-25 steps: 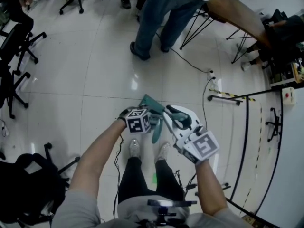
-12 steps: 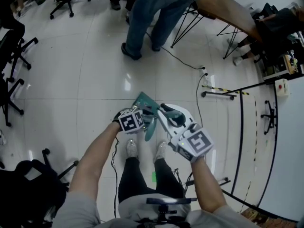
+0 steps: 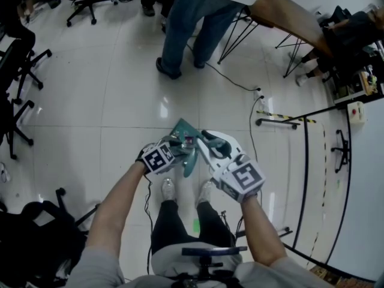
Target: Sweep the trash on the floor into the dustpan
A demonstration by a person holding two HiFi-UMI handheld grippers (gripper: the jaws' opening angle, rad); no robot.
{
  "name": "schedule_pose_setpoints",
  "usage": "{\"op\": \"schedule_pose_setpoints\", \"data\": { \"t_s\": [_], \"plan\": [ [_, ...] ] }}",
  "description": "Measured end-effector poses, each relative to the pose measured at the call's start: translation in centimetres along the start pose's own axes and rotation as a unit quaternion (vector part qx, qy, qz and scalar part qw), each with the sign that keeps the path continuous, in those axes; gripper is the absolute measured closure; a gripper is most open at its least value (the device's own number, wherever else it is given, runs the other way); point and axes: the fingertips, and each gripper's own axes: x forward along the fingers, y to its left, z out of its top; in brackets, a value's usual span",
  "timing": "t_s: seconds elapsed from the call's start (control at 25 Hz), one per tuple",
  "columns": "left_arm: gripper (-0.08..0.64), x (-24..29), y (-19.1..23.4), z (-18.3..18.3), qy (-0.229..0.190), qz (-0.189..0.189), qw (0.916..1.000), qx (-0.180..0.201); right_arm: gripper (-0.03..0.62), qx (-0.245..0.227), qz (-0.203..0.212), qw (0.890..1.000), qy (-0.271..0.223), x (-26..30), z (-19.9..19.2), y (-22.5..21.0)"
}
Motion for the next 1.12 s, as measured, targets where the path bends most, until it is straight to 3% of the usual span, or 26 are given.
{"op": "schedule_pose_setpoints", "data": {
  "t_s": [0.08,0.16,0.24,0.28,0.44,0.48,0.64,0.8,0.92,1.04,1.12],
  "plan": [
    [0.365,-1.7,0.8,-0.1,-0.006,0.025,0.9995,-0.019,0.496,0.004,-0.009,1.000,0.007,0.1,-0.3,-0.4],
    [0.374,-3.5,1.1,0.2,-0.010,0.048,0.9982,-0.034,0.420,0.008,-0.018,1.000,0.019,-0.1,-0.8,-0.8],
    [0.443,-5.8,1.4,1.4,-0.023,0.086,0.9952,-0.040,0.385,0.012,-0.027,0.999,0.031,-0.5,-0.8,-1.0],
    [0.499,-7.0,1.7,2.4,-0.036,0.108,0.9926,-0.042,0.385,0.012,-0.031,0.999,0.035,-0.9,-0.7,-1.2],
    [0.514,-10.8,0.5,6.4,-0.094,0.149,0.9818,-0.071,0.383,0.010,-0.040,0.999,0.026,-3.8,-1.2,-1.6],
    [0.558,-11.8,0.0,7.6,-0.110,0.156,0.9788,-0.075,0.383,0.013,-0.041,0.999,0.024,-4.7,-1.0,-1.6],
    [0.560,-15.1,-3.2,12.9,-0.171,0.173,0.9672,-0.074,0.383,0.016,-0.026,1.000,-0.003,-7.7,0.5,-1.8],
    [0.560,-17.5,-5.2,16.4,-0.211,0.214,0.9495,-0.090,0.383,0.014,0.000,0.999,-0.037,-9.4,2.5,-1.9],
    [0.560,-17.8,-6.5,18.2,-0.226,0.226,0.9418,-0.104,0.452,0.014,-0.004,0.999,-0.053,-11.1,3.8,-2.1],
    [0.560,-18.0,-7.4,19.9,-0.237,0.240,0.9344,-0.114,0.568,0.006,0.005,0.998,-0.065,-12.3,5.0,-2.0],
    [0.560,-18.3,-8.1,21.3,-0.249,0.252,0.9279,-0.117,0.592,-0.002,0.019,0.997,-0.072,-13.1,5.5,-1.9]
  ]
}}
